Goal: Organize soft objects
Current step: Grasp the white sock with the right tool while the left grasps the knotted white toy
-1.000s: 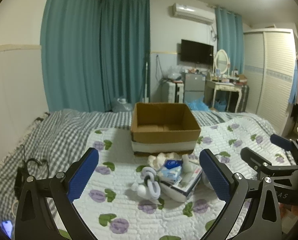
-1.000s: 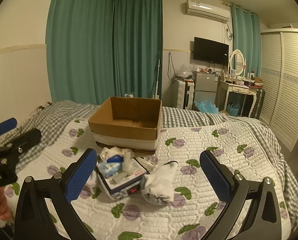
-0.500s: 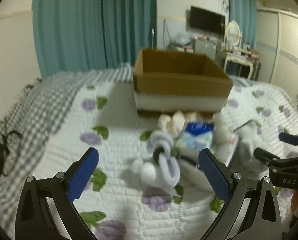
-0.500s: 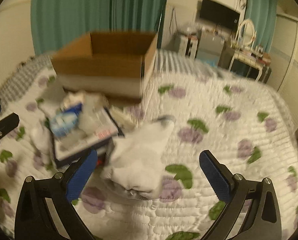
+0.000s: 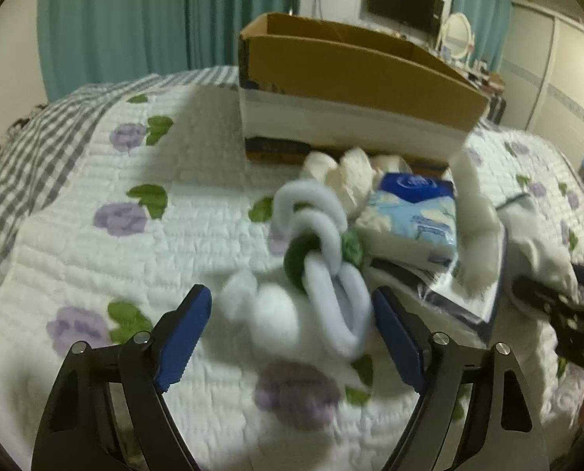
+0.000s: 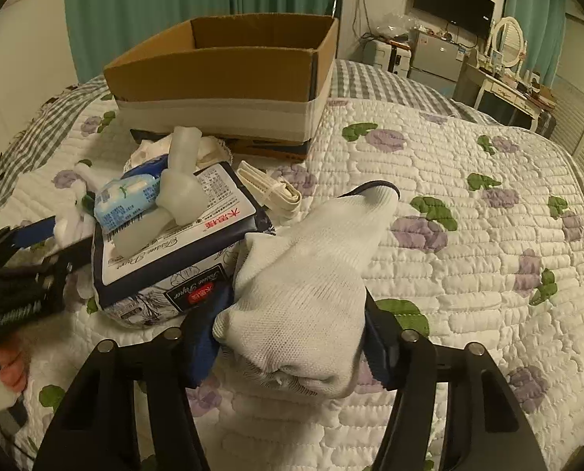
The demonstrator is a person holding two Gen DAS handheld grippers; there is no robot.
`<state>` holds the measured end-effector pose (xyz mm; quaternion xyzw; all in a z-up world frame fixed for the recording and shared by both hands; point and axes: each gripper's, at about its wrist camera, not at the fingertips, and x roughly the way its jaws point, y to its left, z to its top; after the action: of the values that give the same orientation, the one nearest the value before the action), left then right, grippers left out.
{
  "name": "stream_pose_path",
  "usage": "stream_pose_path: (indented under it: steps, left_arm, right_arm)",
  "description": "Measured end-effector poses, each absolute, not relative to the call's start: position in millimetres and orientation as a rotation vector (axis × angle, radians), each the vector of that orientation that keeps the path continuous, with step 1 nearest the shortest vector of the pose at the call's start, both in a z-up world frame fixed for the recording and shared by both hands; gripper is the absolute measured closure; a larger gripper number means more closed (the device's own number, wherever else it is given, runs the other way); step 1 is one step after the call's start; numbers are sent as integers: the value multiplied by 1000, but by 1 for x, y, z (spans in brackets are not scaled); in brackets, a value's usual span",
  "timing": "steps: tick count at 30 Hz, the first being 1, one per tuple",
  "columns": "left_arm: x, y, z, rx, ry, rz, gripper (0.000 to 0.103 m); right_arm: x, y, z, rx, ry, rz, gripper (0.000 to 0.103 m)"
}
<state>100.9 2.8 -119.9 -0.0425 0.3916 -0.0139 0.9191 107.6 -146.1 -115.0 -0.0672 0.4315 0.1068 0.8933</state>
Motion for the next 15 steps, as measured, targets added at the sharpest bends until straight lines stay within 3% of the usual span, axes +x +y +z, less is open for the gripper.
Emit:
stream_pose_path:
  steps: [2, 4, 5, 8, 15]
  left_arm:
    - [107, 5, -123, -109, 824, -54, 46]
    - [108, 5, -126, -119, 826, -74, 51]
    - [107, 5, -125, -116, 819, -83, 59]
    - [100, 1, -117, -88, 793, -118, 67]
    - [73, 4, -93, -91, 762, -157, 68]
  right_arm:
    - [107, -148, -112, -128, 888, 213, 43]
    - [106, -152, -110, -111, 882, 205, 44]
    - [106, -153, -110, -105, 880, 203, 44]
    - [103, -157, -108, -95, 872, 194, 45]
    - [89, -162, -96, -73, 826, 186, 49]
